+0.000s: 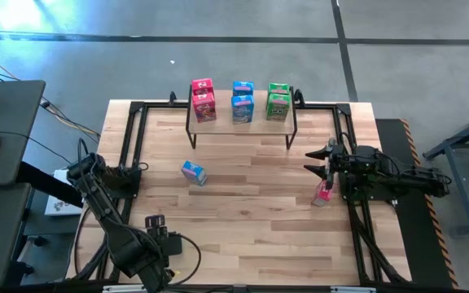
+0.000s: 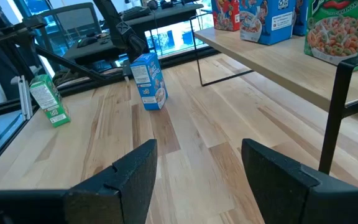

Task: Stack cereal on shelf
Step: Put the green cereal box on the shelf aligned with the other green cereal boxes

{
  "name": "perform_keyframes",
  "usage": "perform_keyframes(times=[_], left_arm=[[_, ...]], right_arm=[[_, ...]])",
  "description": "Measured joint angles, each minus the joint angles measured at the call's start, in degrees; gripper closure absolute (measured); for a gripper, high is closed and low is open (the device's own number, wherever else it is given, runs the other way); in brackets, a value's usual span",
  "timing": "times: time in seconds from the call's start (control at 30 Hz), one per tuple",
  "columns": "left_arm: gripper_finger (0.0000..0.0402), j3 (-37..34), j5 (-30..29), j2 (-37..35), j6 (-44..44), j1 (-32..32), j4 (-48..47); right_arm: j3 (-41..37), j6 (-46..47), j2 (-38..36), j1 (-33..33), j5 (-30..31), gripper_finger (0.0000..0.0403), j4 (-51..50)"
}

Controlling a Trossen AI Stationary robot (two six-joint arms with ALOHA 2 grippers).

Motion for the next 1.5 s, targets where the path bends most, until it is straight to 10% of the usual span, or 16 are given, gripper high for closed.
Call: perform_keyframes(times=[1.5], left_arm=[[0.0188, -7.8, 0.6, -0.5, -3.5, 0.9, 8.1]], right_arm=[[0.0, 0.0, 0.0, 0.0, 0.0, 0.0176, -0.2]])
